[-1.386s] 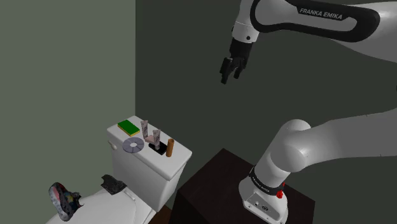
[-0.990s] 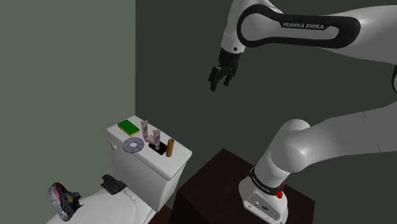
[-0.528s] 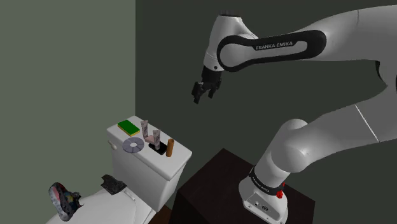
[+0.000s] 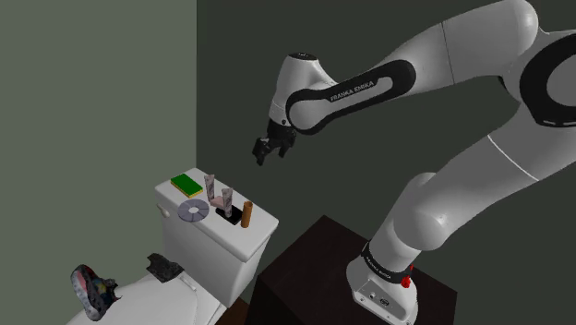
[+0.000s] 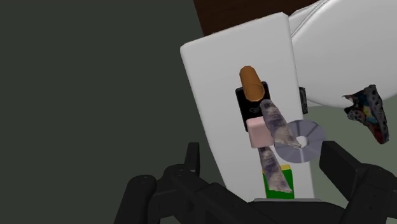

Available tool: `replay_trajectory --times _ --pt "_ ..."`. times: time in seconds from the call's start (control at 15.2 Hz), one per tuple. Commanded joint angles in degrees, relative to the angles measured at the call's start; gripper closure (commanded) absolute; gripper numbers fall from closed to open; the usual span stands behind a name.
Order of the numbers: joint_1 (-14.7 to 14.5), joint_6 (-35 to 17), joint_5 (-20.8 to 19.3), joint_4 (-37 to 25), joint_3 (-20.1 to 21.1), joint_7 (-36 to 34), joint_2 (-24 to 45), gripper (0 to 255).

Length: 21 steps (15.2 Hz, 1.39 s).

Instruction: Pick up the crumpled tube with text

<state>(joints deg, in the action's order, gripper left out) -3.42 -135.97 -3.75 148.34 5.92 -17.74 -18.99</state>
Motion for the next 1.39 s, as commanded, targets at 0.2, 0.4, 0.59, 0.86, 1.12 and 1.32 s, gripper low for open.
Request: replay_trajectory --times 0.2,0.4,0.59,0.86,1.12,1.32 --pt "0.5 -10.8 -2.8 -3.0 2.1 -5.3 12.1 0" --pt "0.7 -15.9 -6.0 -5.9 2.9 -9.5 19.3 0" --pt "0.1 -20.1 -10.3 -9.6 2.7 -14.3 26.4 0" --pt "-2.2 -24.1 -15.3 -15.3 0.9 -20.0 35.1 0" --pt "-3.3 -26.6 -17.3 -15.6 -0.6 -21.8 38.0 0" --pt "-4.1 -28.5 -18.7 -16.0 -1.8 -23.1 40.2 0"
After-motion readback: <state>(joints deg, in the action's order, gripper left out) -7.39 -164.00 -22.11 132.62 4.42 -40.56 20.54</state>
